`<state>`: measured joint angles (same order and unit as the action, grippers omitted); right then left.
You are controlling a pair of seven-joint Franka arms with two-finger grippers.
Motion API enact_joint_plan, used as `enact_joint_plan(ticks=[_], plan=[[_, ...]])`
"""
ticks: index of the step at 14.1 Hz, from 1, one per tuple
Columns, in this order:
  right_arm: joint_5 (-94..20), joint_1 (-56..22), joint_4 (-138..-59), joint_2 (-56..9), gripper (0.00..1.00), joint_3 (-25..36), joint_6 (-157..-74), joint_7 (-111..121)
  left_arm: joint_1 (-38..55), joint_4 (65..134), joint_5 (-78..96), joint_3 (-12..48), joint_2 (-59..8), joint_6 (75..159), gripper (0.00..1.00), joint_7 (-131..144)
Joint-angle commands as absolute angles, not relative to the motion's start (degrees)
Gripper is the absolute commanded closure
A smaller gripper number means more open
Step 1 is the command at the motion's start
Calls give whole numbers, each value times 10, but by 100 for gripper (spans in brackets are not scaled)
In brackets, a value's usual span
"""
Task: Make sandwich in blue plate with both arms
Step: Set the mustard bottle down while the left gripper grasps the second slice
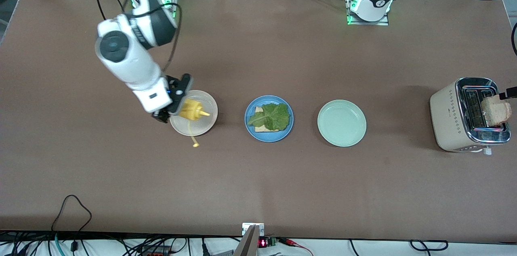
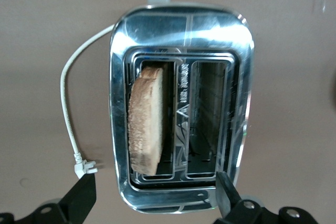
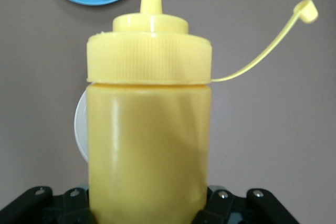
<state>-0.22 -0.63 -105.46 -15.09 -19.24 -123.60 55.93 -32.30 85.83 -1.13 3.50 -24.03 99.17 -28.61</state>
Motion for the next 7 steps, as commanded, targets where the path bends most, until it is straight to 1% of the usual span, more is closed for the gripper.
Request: enact_joint_plan(ticks=[1, 5, 7], plan=[[-91, 115, -1071, -120, 100, -247, -1203, 708, -328, 838, -4, 40, -265, 984, 2, -316], [-212, 212, -1071, -123, 100, -253, -1148, 910, -328, 839, -6, 40, -287, 983, 15, -351], [-257, 256, -1070, -131, 100, -253, -1128, 994, -328, 839, -7, 40, -291, 984, 26, -365]])
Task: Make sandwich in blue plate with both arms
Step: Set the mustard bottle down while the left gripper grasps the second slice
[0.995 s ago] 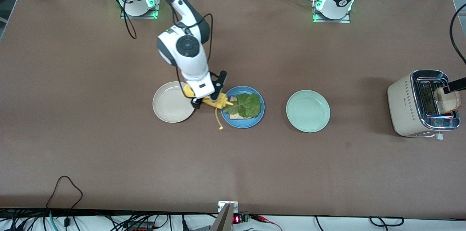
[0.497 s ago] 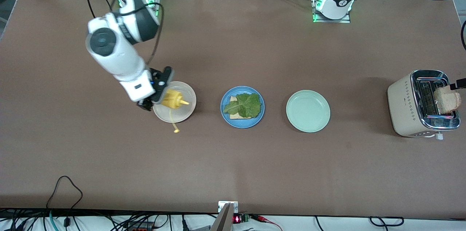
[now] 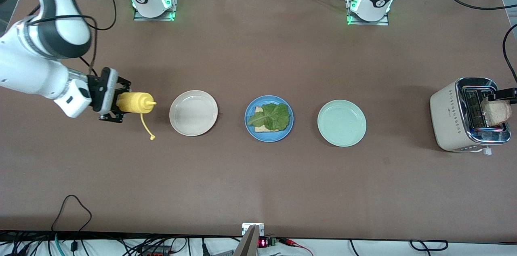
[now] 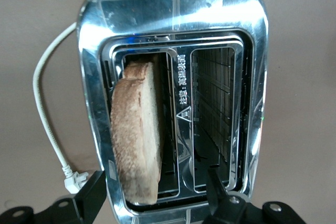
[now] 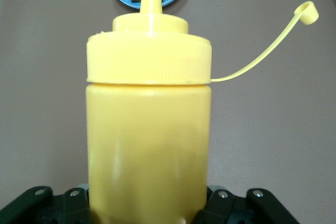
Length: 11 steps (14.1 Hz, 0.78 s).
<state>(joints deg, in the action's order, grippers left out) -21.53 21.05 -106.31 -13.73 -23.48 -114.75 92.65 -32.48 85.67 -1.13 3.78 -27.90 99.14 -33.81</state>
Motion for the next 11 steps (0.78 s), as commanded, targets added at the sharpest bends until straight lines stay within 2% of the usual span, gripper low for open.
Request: enact_joint_plan(ticks=[1, 5, 7, 9, 11], plan=[[-278, 284, -1067, -142, 100, -253, -1113, 1042, -327, 839, -6, 40, -292, 984, 33, -365], [-377, 373, -1062, -214, 100, -250, -1025, 1240, -326, 839, -4, 40, -299, 988, 53, -364], [-397, 409, -1057, -256, 100, -248, -983, 1305, -326, 839, -5, 40, -300, 997, 77, -364], [-406, 445, -1040, -314, 100, -246, -931, 1358, -326, 838, -12, 40, -297, 996, 92, -368], [-410, 472, -1013, -375, 100, -245, -887, 1403, -325, 836, -33, 46, -293, 995, 98, -371]])
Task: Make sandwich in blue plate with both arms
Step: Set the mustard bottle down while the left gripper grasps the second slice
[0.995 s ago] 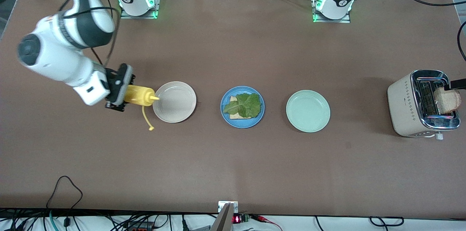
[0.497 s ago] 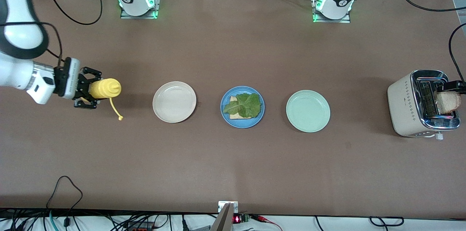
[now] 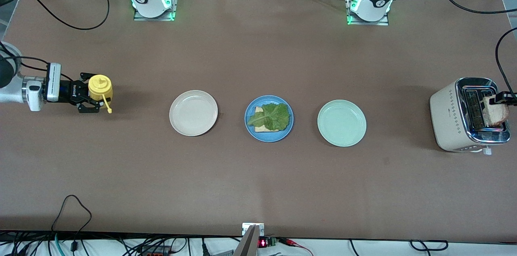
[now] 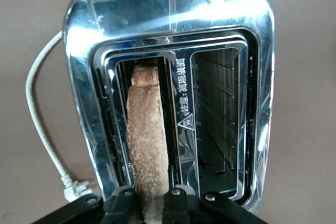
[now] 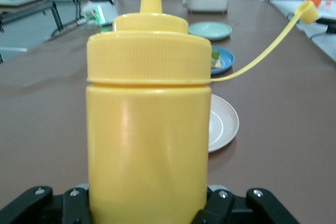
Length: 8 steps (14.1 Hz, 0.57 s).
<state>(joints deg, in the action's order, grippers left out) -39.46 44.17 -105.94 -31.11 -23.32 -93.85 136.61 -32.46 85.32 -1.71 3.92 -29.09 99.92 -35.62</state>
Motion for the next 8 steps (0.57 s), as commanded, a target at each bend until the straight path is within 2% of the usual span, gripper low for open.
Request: enact_joint_plan(ticks=[1, 2, 4, 6, 8], plan=[[-410, 481, -1000, -401, 100, -246, -874, 1418, -325, 815, -36, 47, -287, 991, 99, -369], [-410, 489, -991, -427, 100, -246, -861, 1430, -325, 785, -37, 48, -285, 979, 99, -370], [-409, 502, -970, -473, 100, -246, -840, 1457, -319, 713, -26, 55, -284, 884, 99, -370], [-405, 505, -955, -501, 100, -244, -828, 1464, -309, 633, -16, 94, -284, 784, 99, -361], [-404, 506, -949, -511, 100, -234, -827, 1472, -307, 611, -15, 140, -269, 741, 99, -327]])
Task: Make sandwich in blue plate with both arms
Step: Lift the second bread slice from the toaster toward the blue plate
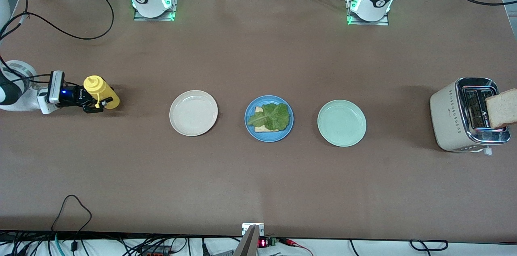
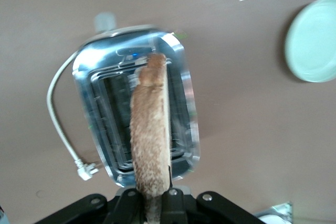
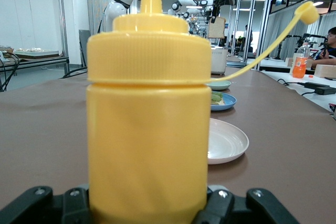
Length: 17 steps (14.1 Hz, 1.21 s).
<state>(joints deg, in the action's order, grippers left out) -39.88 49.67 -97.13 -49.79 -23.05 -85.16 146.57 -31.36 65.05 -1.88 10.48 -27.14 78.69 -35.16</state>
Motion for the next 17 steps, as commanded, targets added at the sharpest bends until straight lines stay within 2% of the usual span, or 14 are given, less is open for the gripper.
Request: enact_joint_plan(ticks=[1, 3, 5, 7, 9, 10, 12, 14, 15, 17], plan=[[-403, 506, -947, -515, 100, -228, -826, 1472, -307, 614, -10, 165, -257, 732, 99, -298], [-403, 506, -945, -518, 100, -215, -826, 1473, -308, 644, 41, 211, -249, 719, 99, -229], [-403, 506, -935, -535, 100, -203, -814, 1473, -302, 684, 94, 249, -255, 741, 99, -179], [-403, 508, -932, -546, 99, -198, -812, 1473, -277, 747, 143, 265, -260, 813, 99, -153], [-403, 509, -931, -551, 92, -194, -812, 1472, -226, 787, 189, 265, -265, 877, 99, -122], [-403, 509, -930, -556, 81, -191, -811, 1472, -199, 801, 199, 265, -275, 915, 99, -103], [-404, 509, -926, -563, 51, -188, -810, 1471, -151, 813, 226, 265, -298, 970, 99, -80], [-404, 512, -925, -569, 29, -188, -810, 1472, -110, 850, 254, 265, -310, 1066, 99, -76], [-404, 512, -924, -574, 0, -189, -806, 1472, -88, 874, 279, 265, -312, 1116, 99, -76], [-407, 512, -922, -581, 0, -188, -797, 1472, -44, 907, 333, 265, -323, 1196, 99, -76]])
